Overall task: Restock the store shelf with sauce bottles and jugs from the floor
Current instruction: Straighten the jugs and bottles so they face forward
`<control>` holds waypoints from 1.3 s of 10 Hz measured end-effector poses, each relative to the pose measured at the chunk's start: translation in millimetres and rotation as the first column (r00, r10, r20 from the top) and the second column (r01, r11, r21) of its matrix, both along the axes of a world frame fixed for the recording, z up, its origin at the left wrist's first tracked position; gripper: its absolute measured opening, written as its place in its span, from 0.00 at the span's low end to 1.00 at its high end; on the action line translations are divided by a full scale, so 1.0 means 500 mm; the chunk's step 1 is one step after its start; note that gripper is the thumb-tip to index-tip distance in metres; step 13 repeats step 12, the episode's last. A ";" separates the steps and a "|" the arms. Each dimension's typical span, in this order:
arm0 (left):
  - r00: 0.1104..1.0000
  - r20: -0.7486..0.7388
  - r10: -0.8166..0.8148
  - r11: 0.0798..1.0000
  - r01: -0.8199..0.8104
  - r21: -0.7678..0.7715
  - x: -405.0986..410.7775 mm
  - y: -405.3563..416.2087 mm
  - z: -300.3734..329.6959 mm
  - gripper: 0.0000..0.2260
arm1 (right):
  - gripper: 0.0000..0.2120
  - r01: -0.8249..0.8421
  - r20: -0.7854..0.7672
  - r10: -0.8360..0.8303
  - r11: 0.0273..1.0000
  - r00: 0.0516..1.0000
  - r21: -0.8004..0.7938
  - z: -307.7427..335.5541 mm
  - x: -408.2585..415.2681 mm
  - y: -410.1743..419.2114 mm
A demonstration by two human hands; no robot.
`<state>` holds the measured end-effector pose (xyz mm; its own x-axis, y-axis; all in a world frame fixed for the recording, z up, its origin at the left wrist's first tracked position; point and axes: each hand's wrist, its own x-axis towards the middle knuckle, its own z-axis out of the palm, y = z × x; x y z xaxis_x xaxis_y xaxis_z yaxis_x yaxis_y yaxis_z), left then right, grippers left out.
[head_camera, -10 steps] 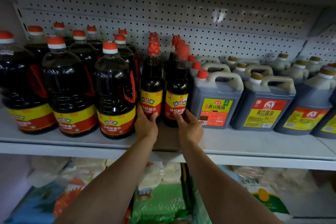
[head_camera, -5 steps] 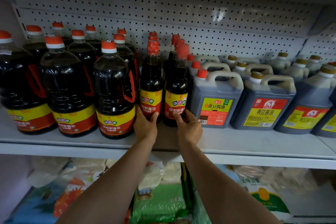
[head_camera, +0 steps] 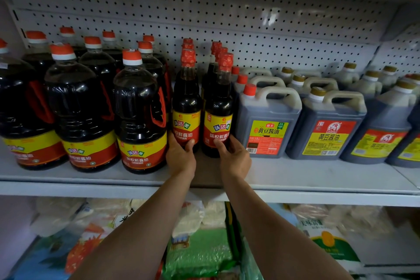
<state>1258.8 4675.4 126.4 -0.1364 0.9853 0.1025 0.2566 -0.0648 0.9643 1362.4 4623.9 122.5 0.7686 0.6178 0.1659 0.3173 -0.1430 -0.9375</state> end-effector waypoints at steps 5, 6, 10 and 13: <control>1.000 -0.028 -0.005 0.999 0.006 0.035 -0.002 0.001 -0.005 0.33 | 0.24 -0.011 0.006 0.011 1.000 1.000 0.004 0.006 -0.002 -0.005; 0.998 -0.054 0.010 0.998 -0.006 0.060 0.000 0.000 -0.010 0.34 | 0.24 -0.011 0.013 0.011 1.000 1.000 0.007 0.009 -0.004 -0.008; 0.997 -0.072 -0.004 0.998 0.008 0.055 -0.012 -0.055 -0.006 0.38 | 0.22 -0.083 -0.114 0.085 0.996 0.990 0.023 0.031 0.001 -0.080; 1.000 -0.006 -0.028 0.999 0.028 0.021 -0.021 -0.121 0.022 0.31 | 0.32 -0.150 -0.165 0.131 0.982 0.978 -0.113 0.043 0.018 -0.118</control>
